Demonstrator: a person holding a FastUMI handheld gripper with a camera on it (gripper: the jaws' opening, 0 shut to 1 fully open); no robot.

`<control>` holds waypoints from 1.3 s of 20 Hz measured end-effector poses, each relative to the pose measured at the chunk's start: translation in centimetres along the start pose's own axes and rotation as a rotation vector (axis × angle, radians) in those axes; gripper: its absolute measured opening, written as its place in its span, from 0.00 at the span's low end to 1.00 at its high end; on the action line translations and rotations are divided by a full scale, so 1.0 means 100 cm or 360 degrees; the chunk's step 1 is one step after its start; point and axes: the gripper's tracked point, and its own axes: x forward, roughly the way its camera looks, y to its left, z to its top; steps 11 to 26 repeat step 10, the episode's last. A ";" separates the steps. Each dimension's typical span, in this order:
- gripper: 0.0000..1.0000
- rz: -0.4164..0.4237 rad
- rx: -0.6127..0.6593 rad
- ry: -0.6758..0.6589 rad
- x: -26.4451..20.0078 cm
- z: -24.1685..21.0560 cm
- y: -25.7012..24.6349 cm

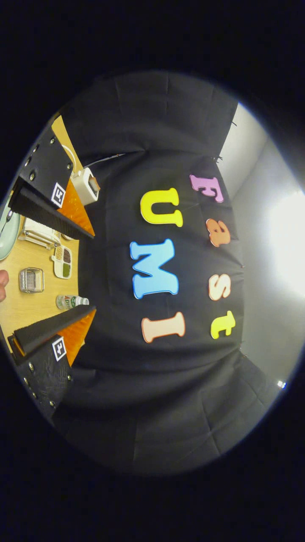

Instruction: Take the plate from the dish rack, then take the spoon from the basket and place it into the plate.

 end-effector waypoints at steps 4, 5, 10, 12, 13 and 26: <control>0.96 -0.0029 0.0008 0.0017 -0.010 -0.005 -0.014; 0.96 -0.0044 0.0010 0.0020 -0.009 -0.008 -0.021; 0.96 -0.0075 0.0048 0.0050 -0.005 -0.031 -0.052; 0.96 -0.0075 0.0048 0.0050 -0.005 -0.031 -0.052; 0.96 -0.0075 0.0048 0.0050 -0.005 -0.031 -0.052; 0.96 -0.0075 0.0048 0.0050 -0.005 -0.031 -0.052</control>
